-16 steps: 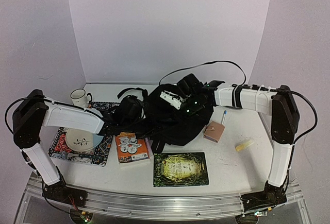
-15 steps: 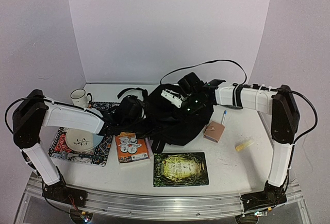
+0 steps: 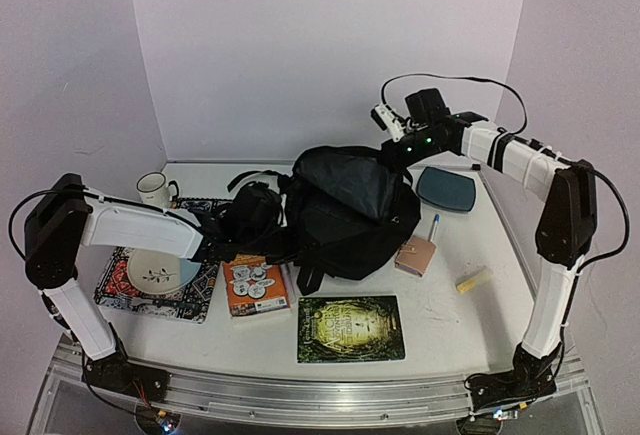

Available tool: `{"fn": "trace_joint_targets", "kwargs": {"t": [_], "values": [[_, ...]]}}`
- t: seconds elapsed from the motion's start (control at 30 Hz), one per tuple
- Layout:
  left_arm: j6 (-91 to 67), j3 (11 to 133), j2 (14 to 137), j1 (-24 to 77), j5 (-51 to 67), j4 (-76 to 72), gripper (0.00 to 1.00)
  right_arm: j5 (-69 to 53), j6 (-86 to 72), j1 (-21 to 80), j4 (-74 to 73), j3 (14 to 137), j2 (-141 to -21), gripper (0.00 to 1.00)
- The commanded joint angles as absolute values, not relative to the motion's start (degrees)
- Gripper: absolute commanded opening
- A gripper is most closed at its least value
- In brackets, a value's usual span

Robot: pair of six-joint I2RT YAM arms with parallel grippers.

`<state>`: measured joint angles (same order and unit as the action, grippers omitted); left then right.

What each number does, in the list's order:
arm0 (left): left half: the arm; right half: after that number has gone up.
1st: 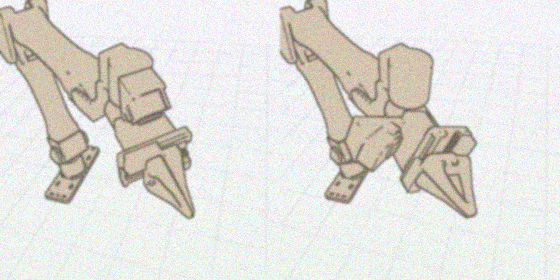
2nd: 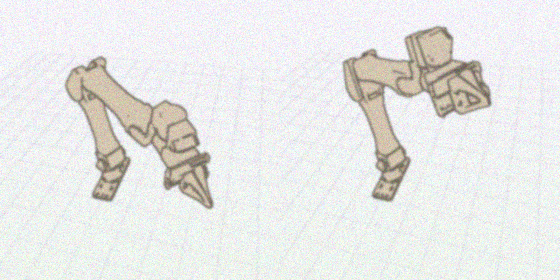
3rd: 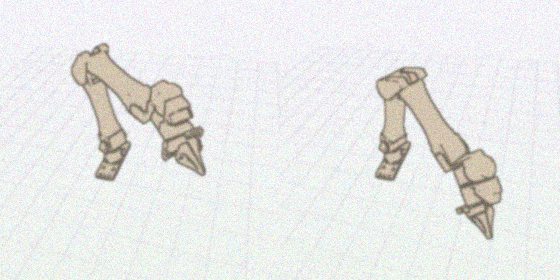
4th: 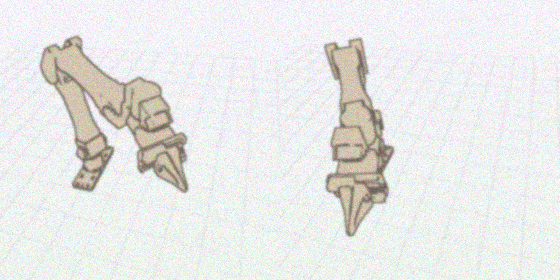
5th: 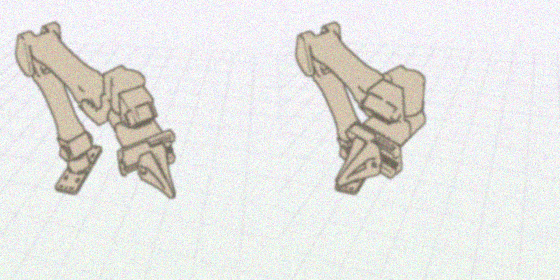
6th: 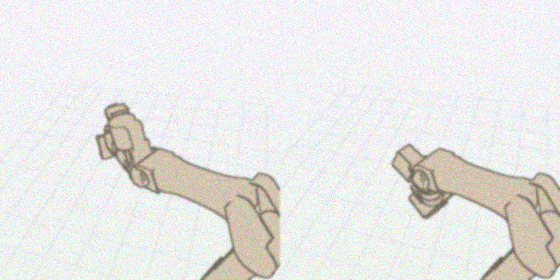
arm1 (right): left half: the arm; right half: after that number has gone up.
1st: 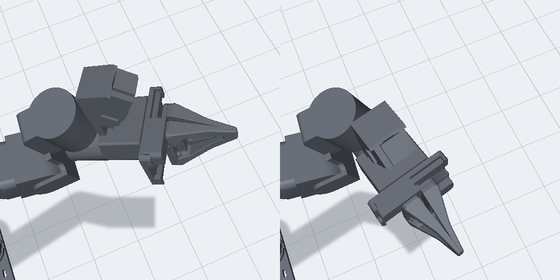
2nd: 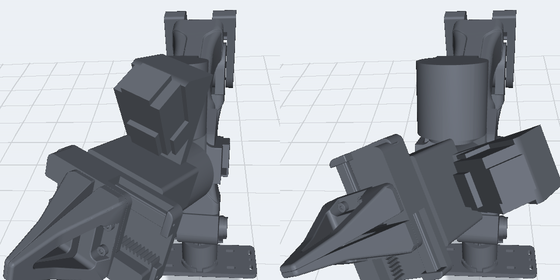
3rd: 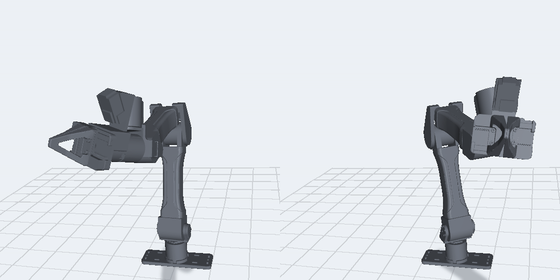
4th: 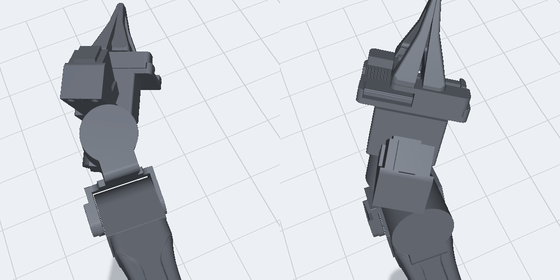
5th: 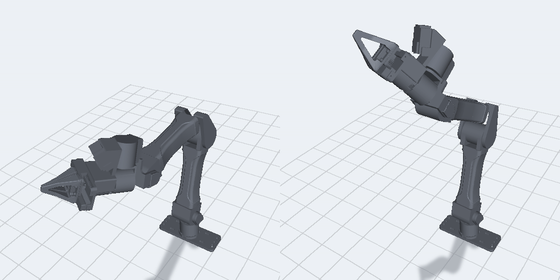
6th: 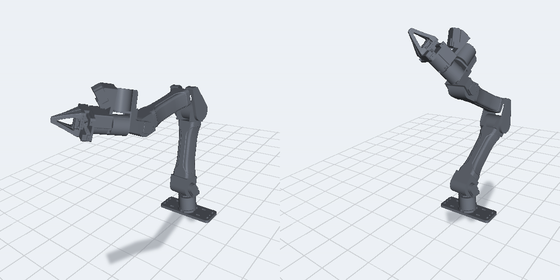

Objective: Pack the student bag
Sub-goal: Open the largest pocket of the student bag.

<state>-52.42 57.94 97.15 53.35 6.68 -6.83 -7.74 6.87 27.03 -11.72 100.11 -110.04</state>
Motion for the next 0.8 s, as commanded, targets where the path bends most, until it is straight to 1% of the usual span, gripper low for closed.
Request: {"fn": "trace_joint_targets", "kwargs": {"t": [0.0,0.33,0.5,0.63,0.77], "values": [[-48.4,59.9,94.4,54.3,6.8,-9.1,0.00,-8.5,0.2,23.7,-12.6,102.1,-107.7,0.00],[-50.2,60.5,100.5,54.9,8.3,-10.6,0.00,-6.5,-6.6,19.4,-11.7,96.1,-117.3,0.00],[-50.4,60.8,101.3,54.9,7.0,-10.9,0.03,-3.8,-9.6,17.4,-11.1,91.3,-119.3,0.01],[-50.3,60.0,101.1,54.9,5.8,-10.9,0.10,-4.8,-9.7,17.0,-11.0,90.3,-120.1,0.09],[-50.2,60.0,100.2,54.8,4.8,-10.8,0.25,-8.8,-9.5,17.0,-11.0,90.0,-118.1,0.26]]}}
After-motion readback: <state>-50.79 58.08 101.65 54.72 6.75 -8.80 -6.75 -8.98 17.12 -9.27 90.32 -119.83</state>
